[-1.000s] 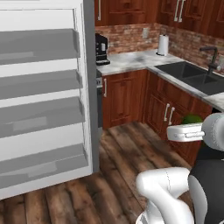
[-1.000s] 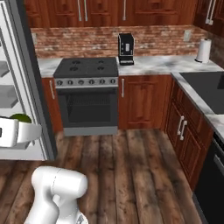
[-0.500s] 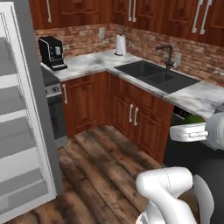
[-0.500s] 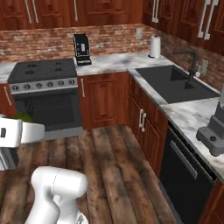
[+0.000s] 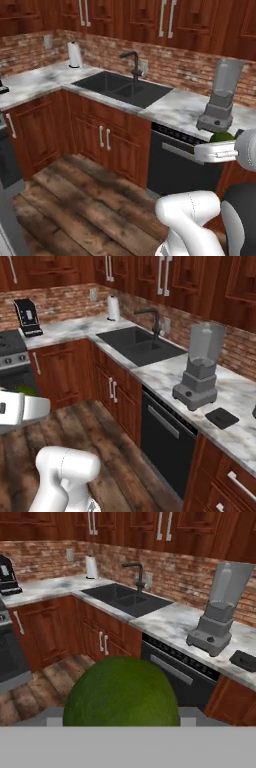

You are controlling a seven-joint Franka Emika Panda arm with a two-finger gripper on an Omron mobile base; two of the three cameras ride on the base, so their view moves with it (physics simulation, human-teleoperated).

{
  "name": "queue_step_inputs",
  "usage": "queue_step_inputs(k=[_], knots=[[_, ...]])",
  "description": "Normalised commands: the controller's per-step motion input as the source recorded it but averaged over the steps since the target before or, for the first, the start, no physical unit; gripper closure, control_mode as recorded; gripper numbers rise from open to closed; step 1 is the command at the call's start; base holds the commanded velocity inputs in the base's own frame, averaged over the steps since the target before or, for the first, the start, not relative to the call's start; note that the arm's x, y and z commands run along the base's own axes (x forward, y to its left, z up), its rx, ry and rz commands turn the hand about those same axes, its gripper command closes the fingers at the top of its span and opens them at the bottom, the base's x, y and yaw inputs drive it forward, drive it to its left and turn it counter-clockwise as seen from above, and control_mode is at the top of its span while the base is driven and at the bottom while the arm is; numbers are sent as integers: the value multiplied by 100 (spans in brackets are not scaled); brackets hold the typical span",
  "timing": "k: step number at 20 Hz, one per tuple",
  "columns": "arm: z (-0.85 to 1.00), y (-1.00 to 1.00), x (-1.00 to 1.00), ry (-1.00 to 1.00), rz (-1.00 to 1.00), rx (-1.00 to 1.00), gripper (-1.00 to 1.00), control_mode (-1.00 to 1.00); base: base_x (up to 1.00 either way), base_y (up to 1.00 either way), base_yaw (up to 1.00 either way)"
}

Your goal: Grab the lime and onion from the fridge, place them in the blender, close the lid, and turn on the blender to create a marinade.

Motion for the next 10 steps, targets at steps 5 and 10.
queue_step_inputs(k=[5,10], knots=[[0,0,0,0,0,0,100,100,85,-21,-48],[0,0,0,0,0,0,100,100,93,-16,-43]])
